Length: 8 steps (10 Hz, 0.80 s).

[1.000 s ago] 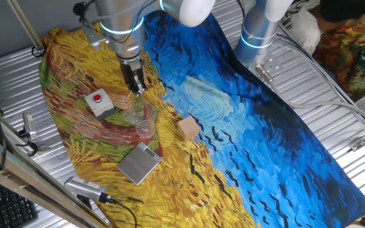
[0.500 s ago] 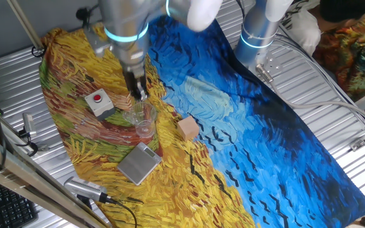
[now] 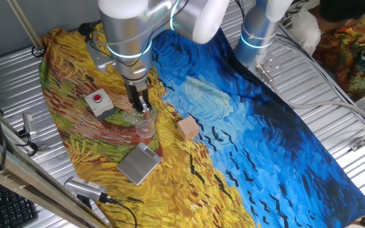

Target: Pick up the cup

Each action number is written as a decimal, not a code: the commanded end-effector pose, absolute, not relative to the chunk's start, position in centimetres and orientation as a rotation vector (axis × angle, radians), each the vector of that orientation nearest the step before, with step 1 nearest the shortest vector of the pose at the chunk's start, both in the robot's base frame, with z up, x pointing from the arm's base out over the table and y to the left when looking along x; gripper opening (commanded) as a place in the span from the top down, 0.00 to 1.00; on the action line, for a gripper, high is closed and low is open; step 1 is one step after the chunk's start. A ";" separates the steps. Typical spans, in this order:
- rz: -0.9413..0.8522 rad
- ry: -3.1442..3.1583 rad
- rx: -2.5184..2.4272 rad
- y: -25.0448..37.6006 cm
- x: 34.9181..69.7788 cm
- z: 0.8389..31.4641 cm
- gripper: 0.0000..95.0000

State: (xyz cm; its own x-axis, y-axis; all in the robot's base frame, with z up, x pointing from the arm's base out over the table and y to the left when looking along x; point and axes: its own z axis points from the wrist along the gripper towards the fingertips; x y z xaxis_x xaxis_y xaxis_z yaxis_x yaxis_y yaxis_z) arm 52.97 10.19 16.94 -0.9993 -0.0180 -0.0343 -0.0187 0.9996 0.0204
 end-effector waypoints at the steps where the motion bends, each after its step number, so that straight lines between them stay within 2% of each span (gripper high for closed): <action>1: 0.032 3.107 -0.037 10.2 53.0 16.8 1.00; 4: 0.032 3.107 -0.056 10.2 52.9 16.8 1.00; 5: 0.037 3.101 -0.078 10.2 52.9 16.8 0.80; 6: 0.037 3.100 -0.094 10.2 52.9 16.8 0.80; 8: 0.032 3.097 -0.146 10.2 52.8 16.8 0.40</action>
